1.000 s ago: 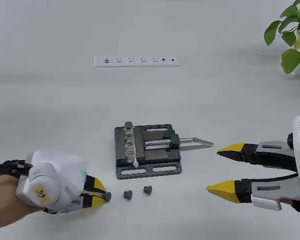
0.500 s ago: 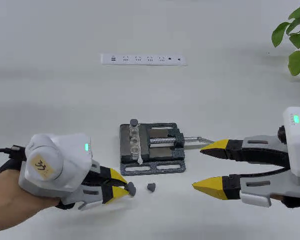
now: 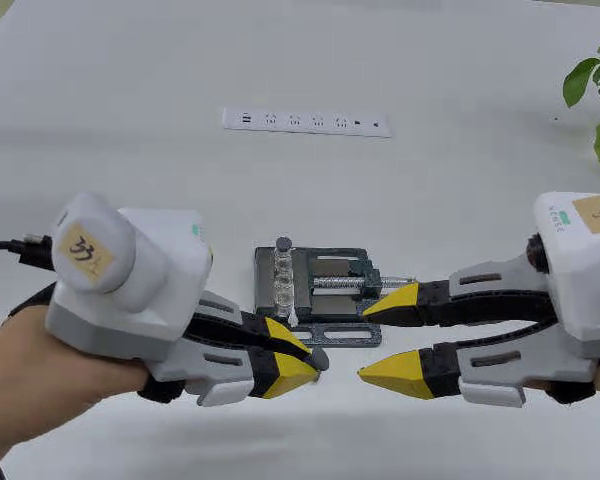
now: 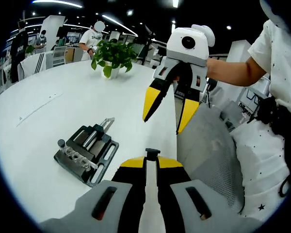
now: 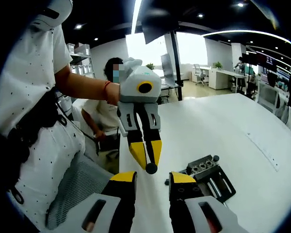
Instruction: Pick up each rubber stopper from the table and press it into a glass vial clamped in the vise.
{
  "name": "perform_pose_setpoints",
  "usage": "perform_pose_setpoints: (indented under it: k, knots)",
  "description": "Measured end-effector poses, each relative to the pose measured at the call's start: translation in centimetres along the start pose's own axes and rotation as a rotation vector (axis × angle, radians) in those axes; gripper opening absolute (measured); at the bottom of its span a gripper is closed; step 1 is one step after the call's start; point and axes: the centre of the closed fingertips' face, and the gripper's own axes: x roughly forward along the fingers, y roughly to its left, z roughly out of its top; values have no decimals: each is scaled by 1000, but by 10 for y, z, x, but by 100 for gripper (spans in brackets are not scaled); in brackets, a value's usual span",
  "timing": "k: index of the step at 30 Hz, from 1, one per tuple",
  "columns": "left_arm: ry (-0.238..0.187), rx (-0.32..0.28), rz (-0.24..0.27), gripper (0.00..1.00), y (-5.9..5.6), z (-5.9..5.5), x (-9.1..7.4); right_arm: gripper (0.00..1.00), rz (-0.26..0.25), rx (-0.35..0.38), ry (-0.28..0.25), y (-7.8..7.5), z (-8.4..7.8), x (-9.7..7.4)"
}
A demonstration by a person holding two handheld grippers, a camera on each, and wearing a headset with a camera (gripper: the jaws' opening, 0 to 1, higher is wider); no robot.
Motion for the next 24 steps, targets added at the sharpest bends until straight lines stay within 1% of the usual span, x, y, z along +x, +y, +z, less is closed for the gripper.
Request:
perform_pose_setpoints:
  k: [3,6,8,9,12,17,24]
  knots:
    - [0,-12,-15,4,-5,2,1,18,22,-13,5,4,2,3]
    - [12,-12,-17,4,-7,1,1,17,38,-28,15,8,2,5]
    - [10,-15,-19,4,-8,2,0,15,43,-37,19,9,2,5]
    - [1,-24,-27,4,-10,4,0,15,45,-37,17,10,2,6]
    - [-10,-32,-32,4,-13,7,-1,15,51,-40,18,12,2,7]
    - [-8,-22,-37,4,-15,8,-1,13,57,-51,21,14,2,7]
    - [-8,-18,-42,4,-16,9,-1,11,56,-56,22,13,1,6]
